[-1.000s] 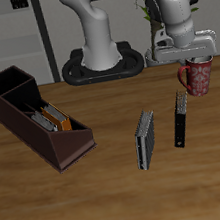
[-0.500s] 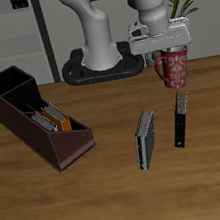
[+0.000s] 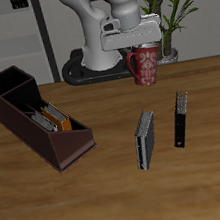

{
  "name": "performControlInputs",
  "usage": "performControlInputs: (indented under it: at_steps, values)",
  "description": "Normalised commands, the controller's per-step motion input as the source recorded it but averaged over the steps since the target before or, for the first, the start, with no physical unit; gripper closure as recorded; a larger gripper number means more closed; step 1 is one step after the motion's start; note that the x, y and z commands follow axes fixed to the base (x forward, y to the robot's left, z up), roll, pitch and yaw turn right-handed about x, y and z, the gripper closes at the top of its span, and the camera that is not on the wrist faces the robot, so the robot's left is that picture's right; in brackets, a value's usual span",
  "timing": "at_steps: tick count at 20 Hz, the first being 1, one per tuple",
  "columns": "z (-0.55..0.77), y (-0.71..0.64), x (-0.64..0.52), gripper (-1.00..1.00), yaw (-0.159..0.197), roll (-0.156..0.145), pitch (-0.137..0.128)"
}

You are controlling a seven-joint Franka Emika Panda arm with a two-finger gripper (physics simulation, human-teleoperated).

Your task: Place the right striped book into the right desk caddy's left compartment and place the orange book into the right desk caddy's left compartment and place the red mug into the right desk caddy's right compartment

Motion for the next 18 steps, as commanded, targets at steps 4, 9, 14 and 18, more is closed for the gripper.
performControlInputs:
  at_steps: [4, 9, 14, 18]
  values:
    - [0.28, -0.72, -0.31, 1.00, 0.043, -0.048, -0.057]
    - [0.25, -0.42, -0.24, 1.00, 0.028, 0.011, -0.019]
    - [0.28, -0.49, -0.10, 1.00, 0.036, 0.031, 0.018]
    - [0.13, -0.57, 0.12, 1.00, 0.022, -0.014, 0.064]
